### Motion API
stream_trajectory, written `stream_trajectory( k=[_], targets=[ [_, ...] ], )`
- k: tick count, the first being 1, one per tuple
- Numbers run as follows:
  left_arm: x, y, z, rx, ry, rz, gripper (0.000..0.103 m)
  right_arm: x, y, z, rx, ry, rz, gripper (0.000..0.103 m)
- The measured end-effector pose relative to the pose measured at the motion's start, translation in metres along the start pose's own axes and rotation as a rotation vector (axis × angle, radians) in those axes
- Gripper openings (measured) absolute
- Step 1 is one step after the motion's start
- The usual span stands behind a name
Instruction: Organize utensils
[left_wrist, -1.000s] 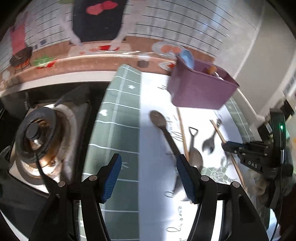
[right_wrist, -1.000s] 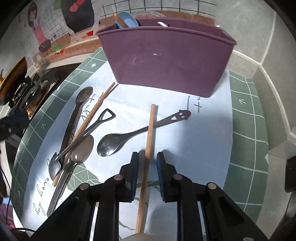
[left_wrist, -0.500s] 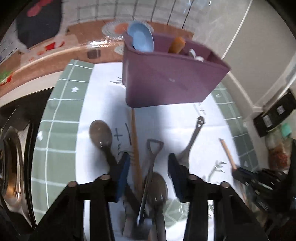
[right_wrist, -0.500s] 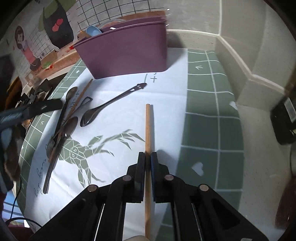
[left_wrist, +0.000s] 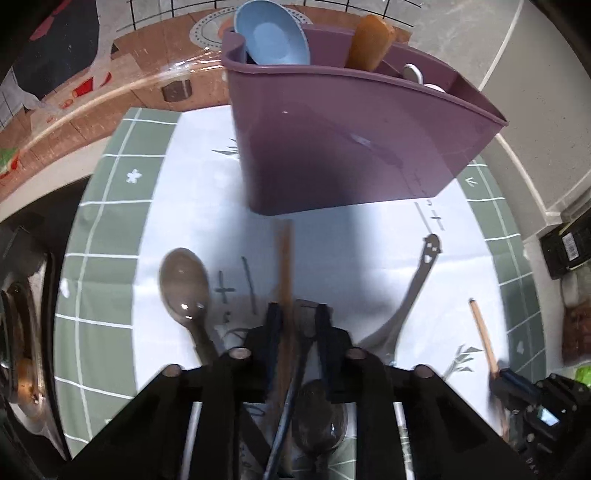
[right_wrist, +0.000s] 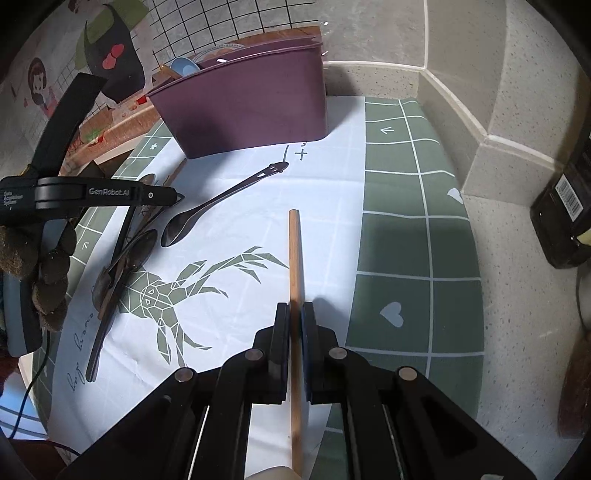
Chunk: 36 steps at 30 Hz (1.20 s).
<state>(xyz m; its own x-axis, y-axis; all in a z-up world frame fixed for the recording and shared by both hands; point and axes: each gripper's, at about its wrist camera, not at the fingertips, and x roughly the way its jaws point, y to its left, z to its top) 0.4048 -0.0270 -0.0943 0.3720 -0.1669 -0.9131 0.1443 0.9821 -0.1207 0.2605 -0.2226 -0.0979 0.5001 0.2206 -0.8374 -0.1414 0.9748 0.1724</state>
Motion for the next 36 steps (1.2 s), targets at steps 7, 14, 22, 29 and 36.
stream_trajectory(
  k=[7,14,22,29,36],
  targets=[
    [-0.011,0.003,-0.029,-0.002,0.015,-0.075,0.010,-0.004,0.000,-0.004,-0.003,0.007,0.003,0.007],
    [-0.037,0.005,-0.070,-0.008,0.020,-0.146,0.009,-0.005,-0.001,-0.004,-0.003,0.023,0.002,0.007],
    [-0.062,-0.001,-0.083,0.057,-0.021,-0.115,0.009,-0.007,0.006,-0.010,-0.069,0.016,-0.019,0.009],
    [-0.059,0.000,-0.079,0.057,-0.003,-0.139,0.011,-0.002,0.005,-0.001,-0.093,0.021,0.012,0.011],
    [-0.051,-0.001,-0.078,0.107,0.041,-0.062,0.011,-0.009,0.011,0.005,-0.123,0.004,0.013,0.006]
  ],
)
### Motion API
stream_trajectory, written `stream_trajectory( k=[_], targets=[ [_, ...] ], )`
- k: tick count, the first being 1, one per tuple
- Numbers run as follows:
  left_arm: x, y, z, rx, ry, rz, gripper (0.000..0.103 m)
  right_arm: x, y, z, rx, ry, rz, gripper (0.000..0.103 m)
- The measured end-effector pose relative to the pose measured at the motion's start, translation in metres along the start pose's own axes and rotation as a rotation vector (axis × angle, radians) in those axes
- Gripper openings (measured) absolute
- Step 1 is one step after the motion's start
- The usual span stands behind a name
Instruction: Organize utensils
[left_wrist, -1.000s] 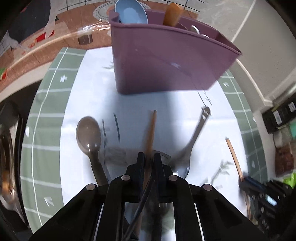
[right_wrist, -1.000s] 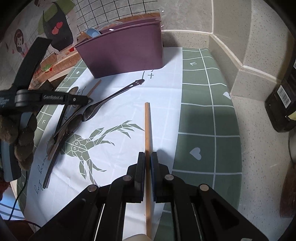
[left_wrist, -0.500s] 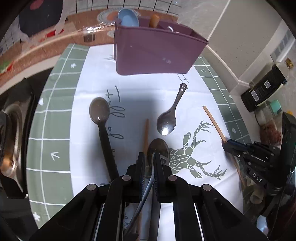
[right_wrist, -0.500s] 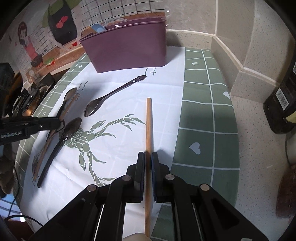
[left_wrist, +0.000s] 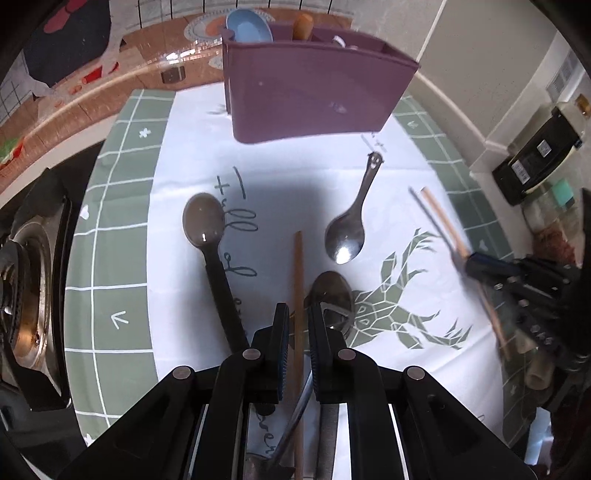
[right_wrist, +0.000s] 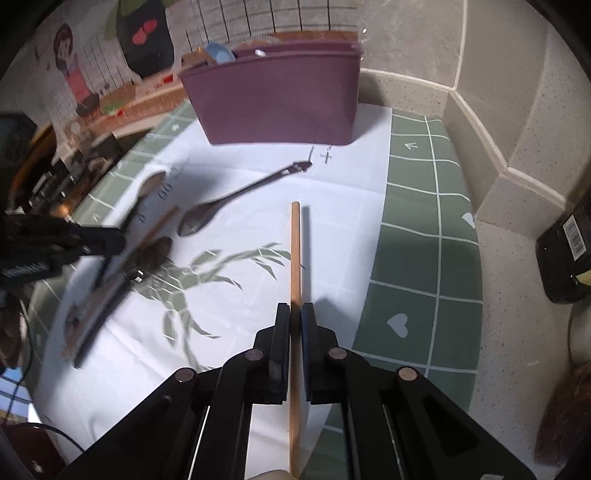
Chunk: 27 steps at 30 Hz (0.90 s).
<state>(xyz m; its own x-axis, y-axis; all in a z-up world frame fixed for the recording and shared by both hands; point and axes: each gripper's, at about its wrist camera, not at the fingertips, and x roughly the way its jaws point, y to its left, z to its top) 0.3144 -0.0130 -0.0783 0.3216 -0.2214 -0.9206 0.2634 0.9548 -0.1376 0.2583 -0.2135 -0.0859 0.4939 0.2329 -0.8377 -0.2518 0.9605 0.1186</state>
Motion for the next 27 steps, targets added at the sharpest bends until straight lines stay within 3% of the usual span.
stream_trajectory(
  k=[21,25,27],
  targets=[
    [0.035,-0.013,0.033,0.033,0.118,0.030,0.012,-0.016,0.000,-0.006,0.021,-0.031,-0.032,0.006],
    [0.033,-0.013,0.029,0.012,0.091,0.007,0.005,-0.019,-0.006,-0.005,0.063,-0.052,-0.006,0.006],
    [0.018,-0.009,0.023,0.002,0.028,-0.035,0.005,-0.022,-0.009,-0.004,0.092,-0.067,0.027,0.006]
  ],
)
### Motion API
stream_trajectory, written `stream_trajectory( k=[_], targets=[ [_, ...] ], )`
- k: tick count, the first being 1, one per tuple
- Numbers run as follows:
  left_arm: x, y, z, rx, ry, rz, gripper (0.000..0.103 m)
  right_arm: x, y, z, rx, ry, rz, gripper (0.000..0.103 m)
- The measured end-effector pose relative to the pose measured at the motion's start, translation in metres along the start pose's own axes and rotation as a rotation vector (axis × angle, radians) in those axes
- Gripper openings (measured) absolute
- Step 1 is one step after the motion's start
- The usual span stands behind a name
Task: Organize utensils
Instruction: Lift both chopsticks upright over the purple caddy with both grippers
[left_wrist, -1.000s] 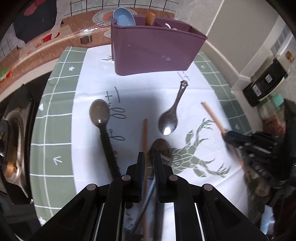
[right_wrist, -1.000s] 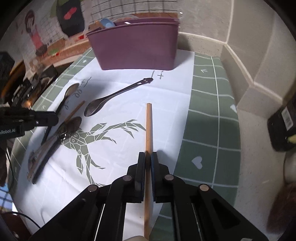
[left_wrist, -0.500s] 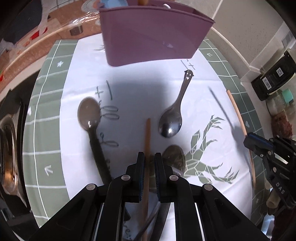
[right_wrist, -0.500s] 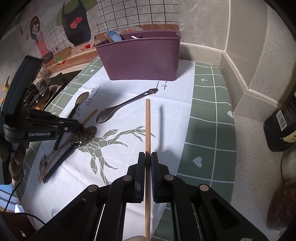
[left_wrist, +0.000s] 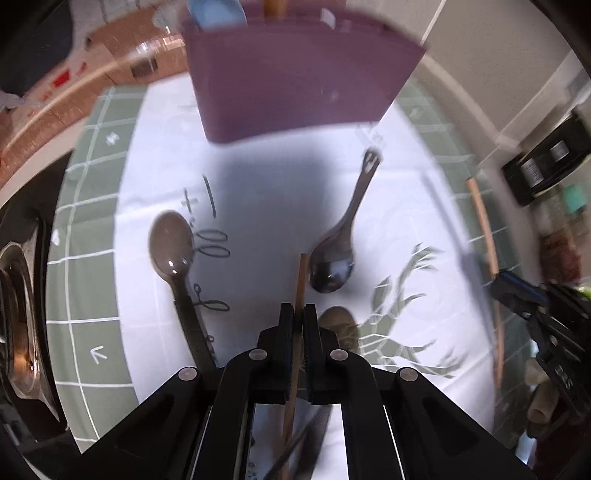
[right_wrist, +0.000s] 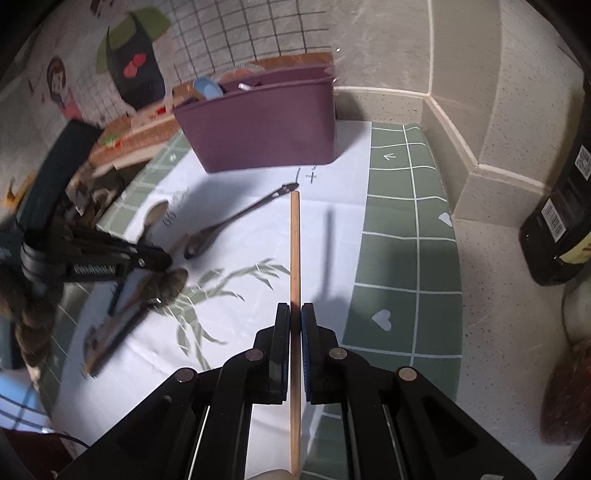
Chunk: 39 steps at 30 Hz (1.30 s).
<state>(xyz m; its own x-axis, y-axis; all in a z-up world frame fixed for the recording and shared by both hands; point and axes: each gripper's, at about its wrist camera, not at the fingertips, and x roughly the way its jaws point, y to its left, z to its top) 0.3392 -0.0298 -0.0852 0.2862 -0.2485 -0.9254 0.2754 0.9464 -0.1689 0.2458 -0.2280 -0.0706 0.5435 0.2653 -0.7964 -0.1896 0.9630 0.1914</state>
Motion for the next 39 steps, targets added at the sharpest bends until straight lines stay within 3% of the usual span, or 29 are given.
stream_trajectory(
  k=[5,10,20,23,26,33,36,39],
  targets=[
    [-0.066,0.017,-0.018,-0.070,-0.205,-0.063,0.005,-0.021,-0.010,0.007,0.075,-0.047,0.077,0.006],
    [-0.106,0.019,-0.031,-0.102,-0.336,-0.093,0.005,-0.039,-0.007,0.015,0.069,-0.087,0.063,0.006],
    [-0.134,0.021,-0.026,-0.115,-0.454,-0.123,0.004,-0.036,0.003,0.028,0.028,-0.111,0.036,0.006],
    [-0.159,0.021,-0.016,-0.115,-0.512,-0.139,0.004,-0.036,0.004,0.036,0.024,-0.133,0.037,0.006],
    [-0.201,0.016,0.006,-0.089,-0.606,-0.137,0.004,-0.053,0.013,0.059,-0.008,-0.220,0.039,0.006],
    [-0.276,0.006,0.070,-0.048,-0.815,-0.114,0.004,-0.141,0.040,0.164,-0.122,-0.581,0.092,0.006],
    [-0.276,0.012,0.094,-0.070,-0.824,-0.105,0.004,-0.150,0.044,0.190,-0.154,-0.675,0.121,0.006],
    [-0.265,0.019,0.110,-0.088,-0.806,-0.092,0.004,-0.133,0.041,0.214,-0.163,-0.692,0.143,0.006]
  ],
)
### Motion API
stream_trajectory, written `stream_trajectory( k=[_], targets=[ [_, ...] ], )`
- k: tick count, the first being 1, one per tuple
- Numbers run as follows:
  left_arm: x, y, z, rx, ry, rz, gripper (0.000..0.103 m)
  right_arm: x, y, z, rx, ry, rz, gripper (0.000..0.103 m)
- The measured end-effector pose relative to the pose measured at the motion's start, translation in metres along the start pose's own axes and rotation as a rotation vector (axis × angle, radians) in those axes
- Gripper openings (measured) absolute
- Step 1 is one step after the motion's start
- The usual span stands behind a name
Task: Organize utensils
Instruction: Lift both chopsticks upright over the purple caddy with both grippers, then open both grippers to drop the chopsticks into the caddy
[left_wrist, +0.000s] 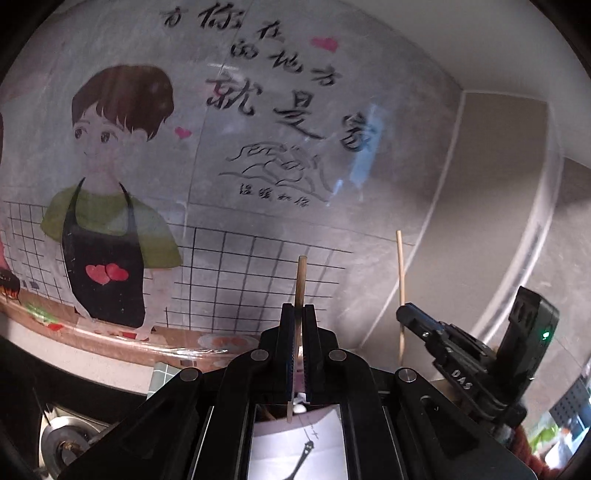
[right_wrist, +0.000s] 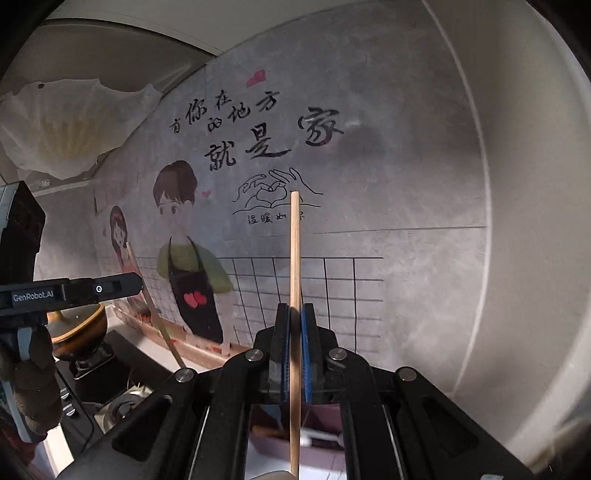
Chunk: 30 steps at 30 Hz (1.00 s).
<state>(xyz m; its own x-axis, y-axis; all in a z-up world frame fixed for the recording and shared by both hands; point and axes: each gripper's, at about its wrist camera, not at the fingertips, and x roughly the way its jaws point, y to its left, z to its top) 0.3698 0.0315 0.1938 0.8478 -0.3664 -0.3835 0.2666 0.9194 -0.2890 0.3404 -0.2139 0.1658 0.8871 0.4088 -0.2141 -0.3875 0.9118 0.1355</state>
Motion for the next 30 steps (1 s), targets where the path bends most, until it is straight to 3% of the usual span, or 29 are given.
stream_trajectory(
  k=[5,10,16,20,24,27,29,30],
  targets=[
    [0.041,0.019,-0.011,-0.044,0.057,0.026,0.004,0.052,-0.020,-0.019,0.012,0.043,0.001,0.006],
    [0.071,0.030,-0.024,-0.057,0.061,0.018,0.004,0.093,-0.035,-0.048,0.032,0.082,-0.013,0.006],
    [0.099,0.034,-0.043,-0.049,0.120,0.008,0.004,0.110,-0.043,-0.069,0.032,0.087,-0.025,0.006],
    [0.114,0.037,-0.063,-0.049,0.184,0.013,0.004,0.113,-0.052,-0.081,0.038,0.075,-0.082,0.006],
    [0.128,0.042,-0.084,-0.070,0.248,0.006,0.006,0.113,-0.059,-0.099,0.071,0.123,-0.098,0.007],
    [0.142,0.048,-0.098,-0.084,0.311,-0.001,0.017,0.114,-0.062,-0.113,0.110,0.234,-0.040,0.008],
    [0.145,0.052,-0.106,-0.099,0.340,0.002,0.036,0.116,-0.061,-0.119,0.113,0.295,-0.042,0.009],
    [0.144,0.052,-0.107,-0.101,0.345,0.005,0.037,0.113,-0.060,-0.122,0.109,0.320,-0.052,0.009]
  ],
)
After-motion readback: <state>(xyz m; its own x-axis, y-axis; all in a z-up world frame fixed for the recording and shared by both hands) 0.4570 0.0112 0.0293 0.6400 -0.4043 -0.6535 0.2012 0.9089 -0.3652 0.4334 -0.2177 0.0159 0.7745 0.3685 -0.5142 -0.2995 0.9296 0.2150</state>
